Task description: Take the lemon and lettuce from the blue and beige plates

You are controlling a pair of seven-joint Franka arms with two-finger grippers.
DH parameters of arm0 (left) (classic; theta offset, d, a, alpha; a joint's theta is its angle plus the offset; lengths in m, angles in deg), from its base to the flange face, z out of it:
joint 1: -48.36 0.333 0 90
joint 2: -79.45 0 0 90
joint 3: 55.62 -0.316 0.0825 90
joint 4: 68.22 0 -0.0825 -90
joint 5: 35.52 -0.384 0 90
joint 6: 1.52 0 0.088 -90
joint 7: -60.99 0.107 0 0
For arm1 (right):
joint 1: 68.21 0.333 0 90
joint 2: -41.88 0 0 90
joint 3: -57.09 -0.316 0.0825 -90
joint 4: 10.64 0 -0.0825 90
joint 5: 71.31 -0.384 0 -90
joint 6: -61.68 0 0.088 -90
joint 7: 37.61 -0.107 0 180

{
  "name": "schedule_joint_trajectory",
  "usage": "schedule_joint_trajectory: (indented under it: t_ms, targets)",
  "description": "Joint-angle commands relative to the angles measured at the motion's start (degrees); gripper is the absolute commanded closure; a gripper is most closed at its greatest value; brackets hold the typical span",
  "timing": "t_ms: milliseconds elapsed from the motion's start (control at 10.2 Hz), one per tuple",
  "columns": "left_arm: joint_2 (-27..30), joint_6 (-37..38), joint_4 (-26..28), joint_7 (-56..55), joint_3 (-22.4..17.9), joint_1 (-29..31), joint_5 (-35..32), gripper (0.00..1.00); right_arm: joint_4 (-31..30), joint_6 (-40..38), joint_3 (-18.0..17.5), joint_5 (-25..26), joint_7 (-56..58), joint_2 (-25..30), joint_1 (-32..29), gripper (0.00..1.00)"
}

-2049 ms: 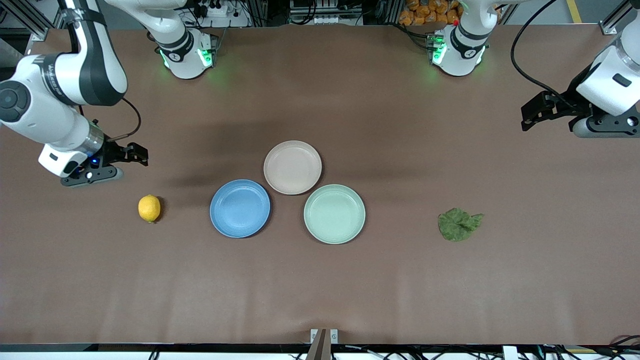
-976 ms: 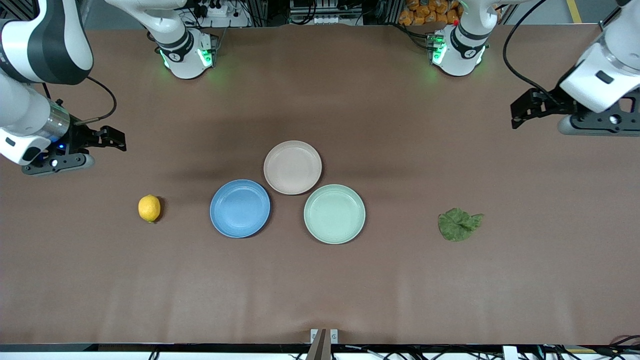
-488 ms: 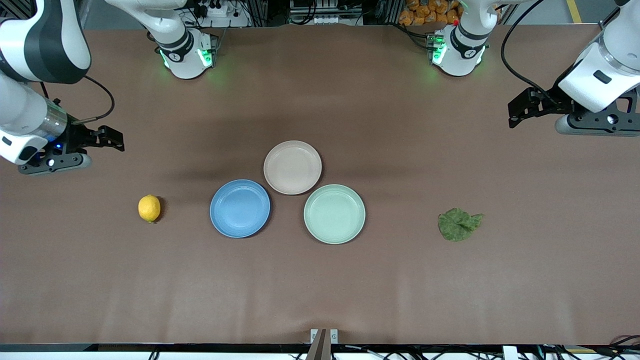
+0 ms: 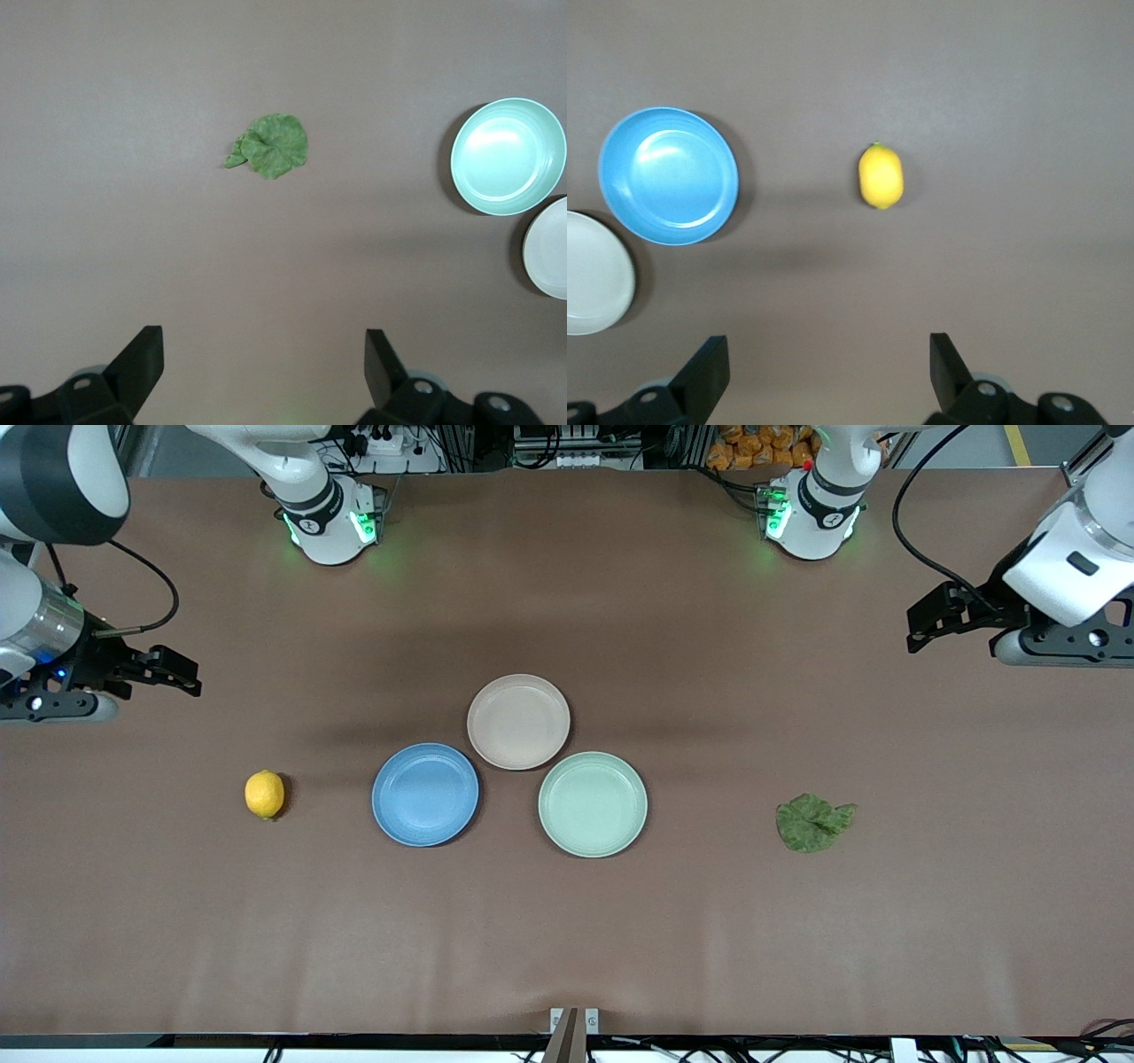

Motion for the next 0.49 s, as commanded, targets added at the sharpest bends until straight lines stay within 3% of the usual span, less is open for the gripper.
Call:
schedule_joint_trajectory:
  t_ms: [0, 390]
  targets:
    - [-0.15, 1.03, -0.85, 1.37, 0.19, 0.40, 1.03, 0.00, 9.33, -5.13, -0.26, -1.28, -2.61, -4.06, 1.47, 0.00]
    - [-0.15, 1.03, -0.93, 1.37, 0.19, 0.49, 1.47, 0.00, 14.54, -5.32, -0.17, -1.28, -2.52, -6.18, 1.13, 0.00]
